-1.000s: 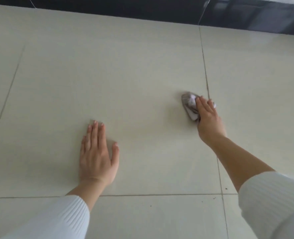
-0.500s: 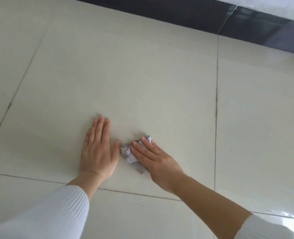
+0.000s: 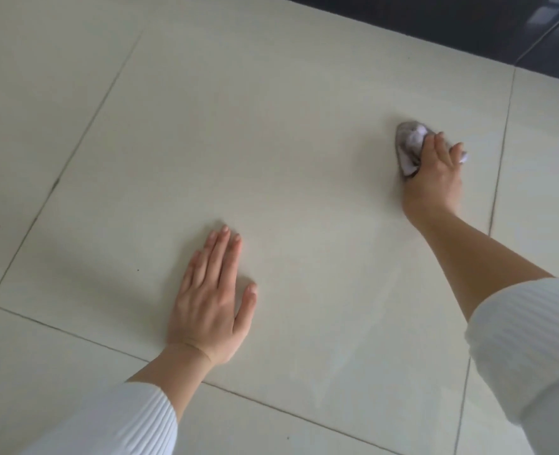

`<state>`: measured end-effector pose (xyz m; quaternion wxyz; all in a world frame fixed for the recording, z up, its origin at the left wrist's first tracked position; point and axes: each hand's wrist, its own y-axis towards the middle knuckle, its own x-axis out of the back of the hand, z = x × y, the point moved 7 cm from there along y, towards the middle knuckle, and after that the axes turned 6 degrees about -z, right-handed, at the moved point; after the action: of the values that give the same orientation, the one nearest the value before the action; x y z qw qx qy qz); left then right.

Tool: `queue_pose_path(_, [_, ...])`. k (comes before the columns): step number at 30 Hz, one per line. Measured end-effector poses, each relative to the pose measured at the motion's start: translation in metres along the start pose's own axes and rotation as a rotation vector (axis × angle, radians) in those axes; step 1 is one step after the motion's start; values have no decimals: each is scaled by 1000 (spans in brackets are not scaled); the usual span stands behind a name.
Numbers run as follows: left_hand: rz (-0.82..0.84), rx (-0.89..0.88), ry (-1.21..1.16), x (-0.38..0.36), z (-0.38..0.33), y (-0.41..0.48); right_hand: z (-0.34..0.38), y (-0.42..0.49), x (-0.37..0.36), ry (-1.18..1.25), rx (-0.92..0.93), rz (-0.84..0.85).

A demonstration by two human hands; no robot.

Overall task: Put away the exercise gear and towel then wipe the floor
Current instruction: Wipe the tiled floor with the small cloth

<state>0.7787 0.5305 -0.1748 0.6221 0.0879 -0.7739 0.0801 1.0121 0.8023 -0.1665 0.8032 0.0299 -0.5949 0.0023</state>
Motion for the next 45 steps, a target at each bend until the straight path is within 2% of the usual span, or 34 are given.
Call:
queue_pose_path(5, [3,4,-10,1,0,0,75,8,-23,43,195,82])
queue_pose_path(11, [-7,2,-10,2,0,0,159,-72,-41,239,624,182])
queue_pose_path(14, [-10,5,-10,1,0,0,161,-128,-36,296,858,260])
queue_pose_path(17, [-12,-1,-22,1,1,0,123,-139,-26,208,992,330])
queue_pose_path(19, [-16,-4,-23,1,0,0,86,-115,-17,182,935,281])
queue_pose_path(20, [-18,-4,-20,0,0,0,67,-96,-12,182,841,221])
queue_pose_path(24, [-33,-4,-29,0,0,-1,29,-25,-3,139,288,22])
queue_pose_path(26, [-46,-6,-36,0,0,-1,45,-12,-12,108,135,-6])
queue_pose_path(28, [-56,-8,-43,-1,0,-2,82,-19,-25,135,203,4])
queue_pose_path(31, [-68,-16,-44,-2,0,0,130,-65,-44,193,456,83])
queue_pose_path(33, [-80,-11,-69,-2,1,1,144,-104,-42,235,555,105])
queue_pose_path(39, [-105,-2,-264,9,6,3,121,-214,-20,238,697,165])
queue_pose_path(42, [-114,-119,-193,24,24,9,102,-263,-10,222,717,206])
queue_pose_path(45, [-159,-61,-70,40,79,23,96,-301,-6,207,782,277])
